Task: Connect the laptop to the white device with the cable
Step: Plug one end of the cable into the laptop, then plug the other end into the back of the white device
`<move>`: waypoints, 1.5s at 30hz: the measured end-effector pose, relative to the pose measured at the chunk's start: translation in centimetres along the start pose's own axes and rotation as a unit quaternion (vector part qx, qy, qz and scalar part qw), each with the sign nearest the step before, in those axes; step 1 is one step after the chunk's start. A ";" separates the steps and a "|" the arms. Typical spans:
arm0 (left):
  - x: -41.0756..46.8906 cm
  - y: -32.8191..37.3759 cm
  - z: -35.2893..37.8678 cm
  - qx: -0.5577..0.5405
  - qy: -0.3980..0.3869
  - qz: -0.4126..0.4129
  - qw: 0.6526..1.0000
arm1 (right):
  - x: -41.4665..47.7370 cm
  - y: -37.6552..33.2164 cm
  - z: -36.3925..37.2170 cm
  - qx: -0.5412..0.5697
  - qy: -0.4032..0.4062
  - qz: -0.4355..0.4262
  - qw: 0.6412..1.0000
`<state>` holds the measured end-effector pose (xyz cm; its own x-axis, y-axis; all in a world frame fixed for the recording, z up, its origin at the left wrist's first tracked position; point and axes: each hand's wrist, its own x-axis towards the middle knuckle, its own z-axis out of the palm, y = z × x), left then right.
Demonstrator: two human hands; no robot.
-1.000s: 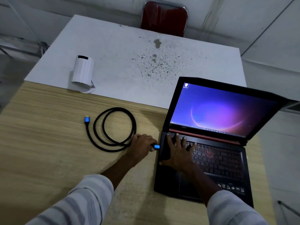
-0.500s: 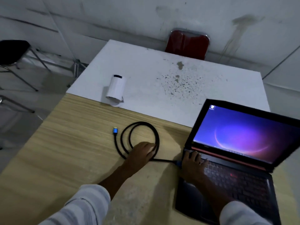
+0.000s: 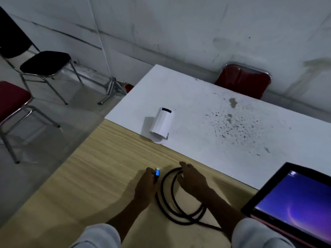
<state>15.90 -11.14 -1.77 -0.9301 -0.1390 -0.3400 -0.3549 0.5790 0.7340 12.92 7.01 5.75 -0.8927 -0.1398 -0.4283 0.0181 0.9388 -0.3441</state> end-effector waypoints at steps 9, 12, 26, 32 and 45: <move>5.9 1.9 -3.2 -0.255 -0.120 -0.034 0.959 | 7.7 -5.2 0.1 0.340 -0.057 0.089 0.935; 7.8 2.8 -5.3 -0.231 -0.194 -0.029 0.953 | 8.5 -6.0 1.1 0.455 -0.030 0.123 0.882; 18.5 13.2 -7.6 0.180 -0.080 0.149 0.969 | 7.2 -5.7 0.8 0.566 -0.028 0.085 0.819; 17.7 12.7 -6.4 0.154 -0.073 0.078 0.982 | 6.0 -5.0 1.1 0.589 -0.021 0.063 0.805; 16.1 11.8 -6.5 0.095 -0.110 0.031 0.989 | 5.1 -4.8 0.7 0.564 0.021 0.086 0.821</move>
<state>-3.88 -11.76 5.27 -0.8989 0.0664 -0.4330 -0.2548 0.7248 0.6401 8.58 1.56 4.61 -0.8473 -0.0026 -0.5311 0.5303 0.0505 -0.8463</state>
